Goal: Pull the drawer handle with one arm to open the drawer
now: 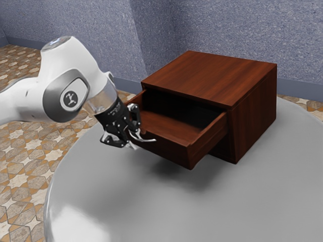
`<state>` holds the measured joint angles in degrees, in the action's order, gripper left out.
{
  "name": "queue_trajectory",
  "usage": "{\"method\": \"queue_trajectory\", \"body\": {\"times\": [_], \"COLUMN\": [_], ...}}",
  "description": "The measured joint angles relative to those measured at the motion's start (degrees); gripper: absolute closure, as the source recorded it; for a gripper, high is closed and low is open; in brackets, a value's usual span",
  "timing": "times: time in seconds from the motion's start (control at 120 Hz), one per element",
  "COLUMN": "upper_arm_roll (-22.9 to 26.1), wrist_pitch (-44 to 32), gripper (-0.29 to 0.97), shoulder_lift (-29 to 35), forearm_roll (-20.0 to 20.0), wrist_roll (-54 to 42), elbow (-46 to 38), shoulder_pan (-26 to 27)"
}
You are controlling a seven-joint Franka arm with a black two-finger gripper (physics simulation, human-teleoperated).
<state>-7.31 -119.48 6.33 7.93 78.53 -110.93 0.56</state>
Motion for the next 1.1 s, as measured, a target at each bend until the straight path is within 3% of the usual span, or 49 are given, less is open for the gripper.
{"method": "queue_trajectory", "body": {"times": [0.5,0.667,0.817,0.883,0.983,1.1], "upper_arm_roll": [-0.09,-0.03,0.37,1.00,1.50,1.41], "wrist_pitch": [-0.16,-0.32,0.03,2.77,13.17,23.37], "gripper": [0.59,0.30,0.14,0.10,0.06,0.03], "shoulder_lift": [1.99,3.26,4.53,4.41,4.12,8.12], "forearm_roll": [-0.13,-1.56,-3.11,-4.04,-5.11,-5.93], "wrist_roll": [0.79,0.50,0.36,0.37,0.37,0.26], "elbow": [-2.02,-1.89,-0.06,6.63,21.91,19.82], "shoulder_pan": [-0.68,-1.13,-1.22,-0.99,-0.95,-1.35]}}
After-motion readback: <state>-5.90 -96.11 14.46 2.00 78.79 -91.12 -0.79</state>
